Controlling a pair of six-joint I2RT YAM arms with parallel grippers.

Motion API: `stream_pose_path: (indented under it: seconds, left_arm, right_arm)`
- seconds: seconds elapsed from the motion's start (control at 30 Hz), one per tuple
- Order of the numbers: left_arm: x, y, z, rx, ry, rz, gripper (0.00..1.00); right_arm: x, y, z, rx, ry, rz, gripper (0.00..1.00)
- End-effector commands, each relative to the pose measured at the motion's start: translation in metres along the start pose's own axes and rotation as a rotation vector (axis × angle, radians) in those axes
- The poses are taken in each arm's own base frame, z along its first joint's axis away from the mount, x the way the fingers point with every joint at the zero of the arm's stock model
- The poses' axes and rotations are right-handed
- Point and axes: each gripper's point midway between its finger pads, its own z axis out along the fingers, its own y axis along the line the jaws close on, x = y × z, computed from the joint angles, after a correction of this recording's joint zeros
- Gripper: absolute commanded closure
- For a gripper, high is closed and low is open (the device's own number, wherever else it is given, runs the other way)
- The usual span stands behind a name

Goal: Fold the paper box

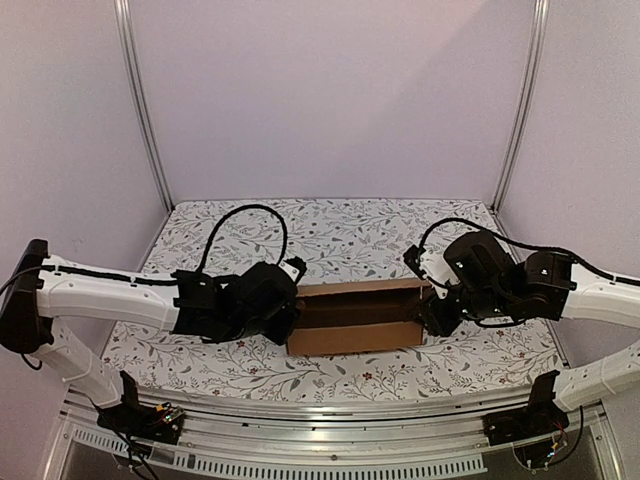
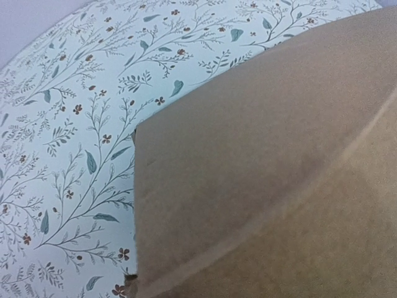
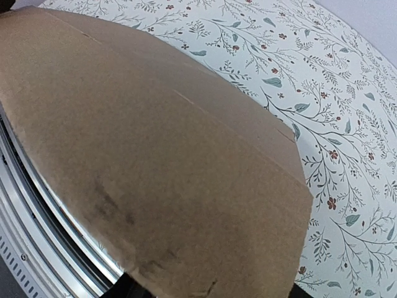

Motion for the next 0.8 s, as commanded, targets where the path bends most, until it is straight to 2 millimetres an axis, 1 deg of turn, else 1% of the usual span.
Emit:
stream_pose_path:
  seconds: [0.0, 0.03, 0.1, 0.2, 0.33, 0.5, 0.6, 0.63, 0.73, 0.77]
  left_arm:
    - [0.029, 0.009, 0.012, -0.082, 0.067, 0.019, 1.0]
    - [0.028, 0.009, 0.013, -0.086, 0.062, 0.017, 1.0]
    - [0.025, 0.008, 0.015, -0.085, 0.049, 0.017, 1.0]
    - [0.022, 0.004, 0.018, -0.08, 0.041, 0.025, 1.0]
    - [0.021, 0.003, 0.02, -0.093, 0.032, 0.03, 1.0]
    - [0.016, 0.002, 0.02, -0.125, -0.01, 0.036, 1.0]
    - [0.011, 0.001, 0.02, -0.155, -0.044, 0.044, 1.0]
    - [0.01, 0.001, 0.021, -0.167, -0.05, 0.046, 1.0]
    - [0.009, 0.0, 0.022, -0.202, -0.066, 0.052, 1.0]
    - [0.008, 0.0, 0.022, -0.21, -0.072, 0.052, 1.0]
  right_arm:
    - [0.019, 0.001, -0.012, -0.02, 0.034, 0.004, 0.48]
    - [0.019, 0.002, -0.015, -0.029, 0.028, 0.011, 0.48]
    - [0.013, 0.005, -0.024, -0.058, -0.008, 0.026, 0.47]
    - [-0.008, 0.007, -0.041, -0.087, -0.079, 0.044, 0.46]
    - [-0.042, 0.007, -0.06, -0.097, -0.176, 0.053, 0.46]
    - [-0.097, 0.005, -0.075, -0.08, -0.335, 0.063, 0.46]
    - [-0.125, 0.002, -0.071, -0.041, -0.398, 0.084, 0.48]
    - [-0.131, 0.0, -0.064, -0.012, -0.403, 0.095, 0.49]
    - [-0.149, -0.007, -0.052, 0.044, -0.431, 0.138, 0.53]
    - [-0.151, -0.008, -0.041, 0.062, -0.421, 0.149, 0.55]
